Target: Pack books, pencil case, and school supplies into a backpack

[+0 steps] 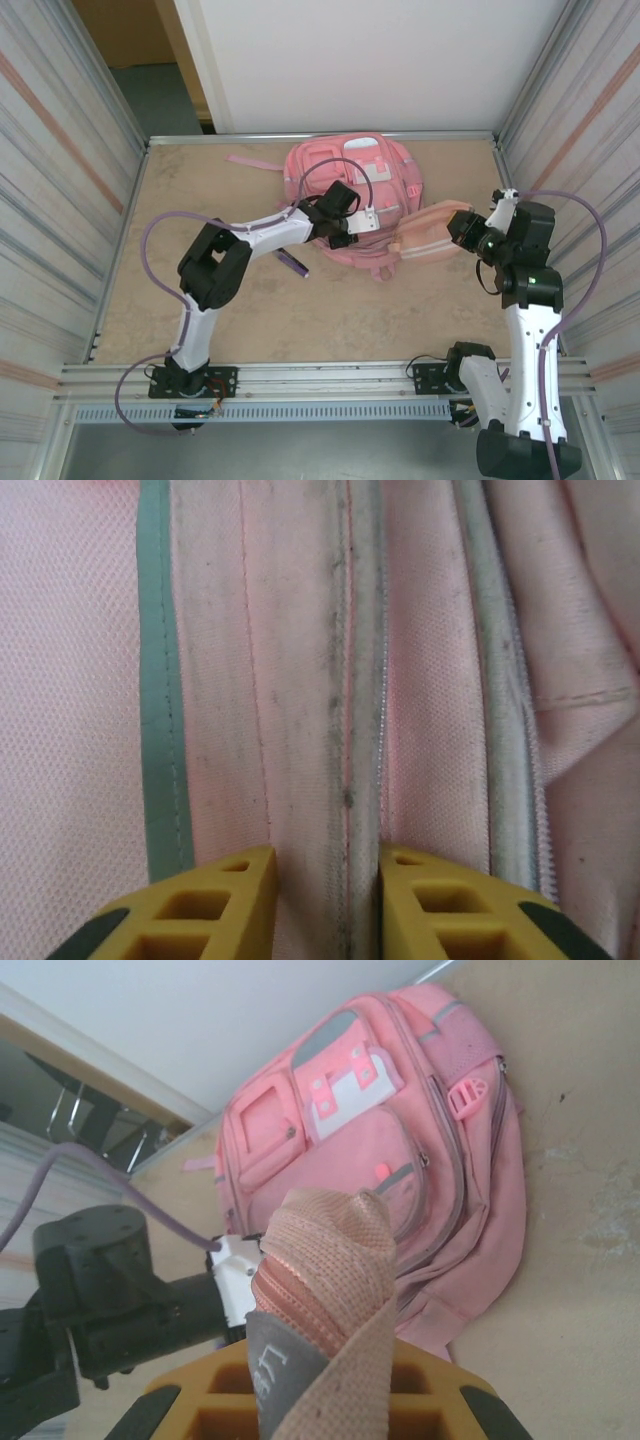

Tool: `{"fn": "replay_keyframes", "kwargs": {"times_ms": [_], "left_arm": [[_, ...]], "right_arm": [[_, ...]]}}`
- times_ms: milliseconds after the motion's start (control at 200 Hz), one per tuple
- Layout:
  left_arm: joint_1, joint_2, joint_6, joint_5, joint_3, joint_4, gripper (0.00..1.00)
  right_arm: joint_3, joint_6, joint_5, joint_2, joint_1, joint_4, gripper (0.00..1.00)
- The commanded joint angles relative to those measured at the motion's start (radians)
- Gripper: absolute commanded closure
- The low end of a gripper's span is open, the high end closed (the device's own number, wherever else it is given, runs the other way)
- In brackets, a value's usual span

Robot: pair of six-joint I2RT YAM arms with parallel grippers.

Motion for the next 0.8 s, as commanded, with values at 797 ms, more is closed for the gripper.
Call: {"fn": "replay_keyframes", "kwargs": {"times_ms": [797], "left_arm": [[0.094,-0.236,-0.311,0.252,0.311,-0.148,1.00]], "right_arm": [[-0.137,0.440,-0.166,0.149,0.094,0.286,1.00]]}}
